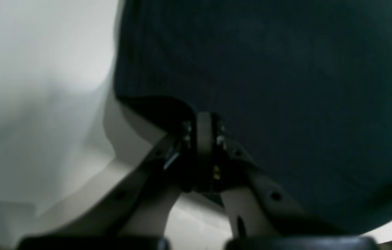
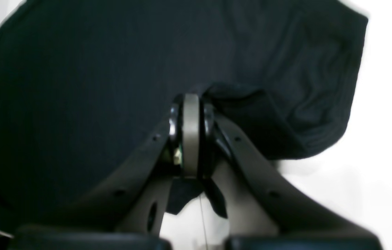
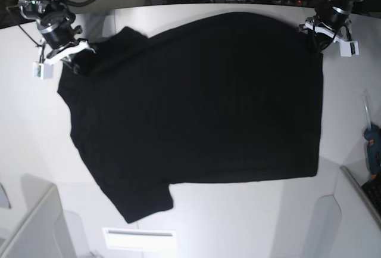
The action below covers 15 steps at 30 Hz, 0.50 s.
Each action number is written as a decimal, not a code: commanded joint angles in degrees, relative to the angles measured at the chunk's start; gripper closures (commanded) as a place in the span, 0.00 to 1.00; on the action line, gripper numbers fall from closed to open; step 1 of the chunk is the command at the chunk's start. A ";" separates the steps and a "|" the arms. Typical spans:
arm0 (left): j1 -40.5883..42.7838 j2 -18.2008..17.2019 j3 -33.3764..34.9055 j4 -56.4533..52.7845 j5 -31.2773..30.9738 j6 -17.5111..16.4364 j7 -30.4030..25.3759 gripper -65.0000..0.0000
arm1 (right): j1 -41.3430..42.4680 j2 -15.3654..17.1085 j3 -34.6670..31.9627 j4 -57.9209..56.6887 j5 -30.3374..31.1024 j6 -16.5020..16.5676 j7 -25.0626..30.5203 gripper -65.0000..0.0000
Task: Fold the T-shirt properly
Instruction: 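Lift the shirt's shoulder edge with both grippers and shift it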
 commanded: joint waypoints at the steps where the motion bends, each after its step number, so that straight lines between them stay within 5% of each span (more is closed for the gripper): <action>1: -0.94 -0.44 -0.58 0.79 -0.68 -0.14 0.60 1.00 | 1.09 0.56 0.25 0.86 0.84 0.06 0.29 1.00; 7: -6.92 2.81 -4.01 0.35 -0.33 3.38 6.93 1.00 | 7.16 0.39 -0.10 -0.37 -3.47 0.06 -3.14 1.00; 15: -11.49 2.73 -5.42 0.26 -0.33 3.55 10.45 1.00 | 13.14 0.13 -0.28 -4.85 -8.40 0.06 -3.05 1.00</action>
